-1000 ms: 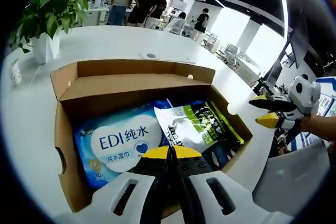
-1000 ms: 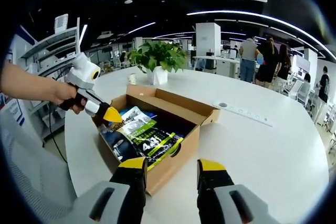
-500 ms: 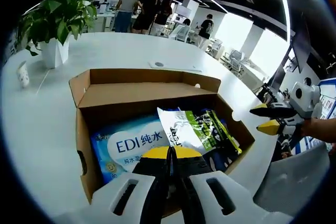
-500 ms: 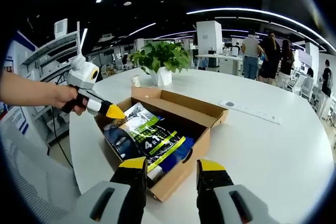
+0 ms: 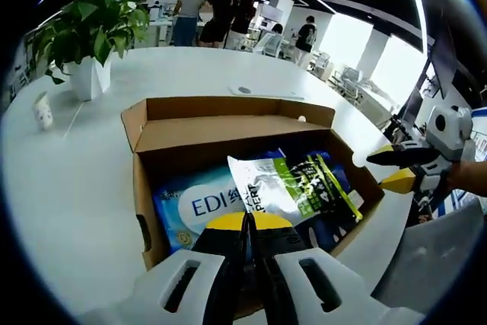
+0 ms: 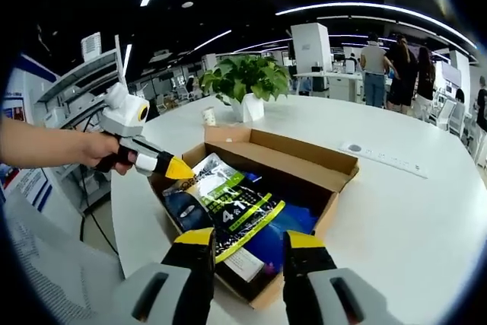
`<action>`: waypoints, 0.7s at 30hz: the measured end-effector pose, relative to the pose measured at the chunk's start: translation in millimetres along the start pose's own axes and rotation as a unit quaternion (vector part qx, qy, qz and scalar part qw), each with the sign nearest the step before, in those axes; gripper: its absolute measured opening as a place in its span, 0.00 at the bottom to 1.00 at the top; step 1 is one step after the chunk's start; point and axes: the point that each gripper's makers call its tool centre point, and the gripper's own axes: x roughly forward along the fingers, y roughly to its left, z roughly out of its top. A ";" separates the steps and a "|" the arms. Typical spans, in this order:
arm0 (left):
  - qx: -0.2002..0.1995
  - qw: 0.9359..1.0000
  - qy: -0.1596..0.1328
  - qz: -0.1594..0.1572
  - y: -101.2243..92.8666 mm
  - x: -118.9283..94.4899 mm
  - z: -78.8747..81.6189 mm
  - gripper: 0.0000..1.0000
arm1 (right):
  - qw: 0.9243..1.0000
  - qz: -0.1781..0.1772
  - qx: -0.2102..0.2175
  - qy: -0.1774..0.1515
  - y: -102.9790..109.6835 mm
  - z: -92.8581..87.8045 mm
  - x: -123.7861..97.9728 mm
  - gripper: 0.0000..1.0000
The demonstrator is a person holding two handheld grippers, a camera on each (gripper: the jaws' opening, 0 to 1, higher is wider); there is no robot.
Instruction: Operate the shoe box by opening the lid, removing the specified soft item, and placing it in the target area until the item is outside and the box remains undamaged.
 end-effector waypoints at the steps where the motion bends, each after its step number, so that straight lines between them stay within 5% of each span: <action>1: 0.000 1.000 0.000 0.000 0.8 -0.2 -0.2 0.00 | 1.000 0.001 -0.001 0.002 0.4 -0.6 2.1 0.32; 21: -0.002 1.000 0.011 0.014 20.6 4.3 -10.8 0.00 | 0.998 0.021 0.025 0.048 13.4 -8.8 39.4 0.28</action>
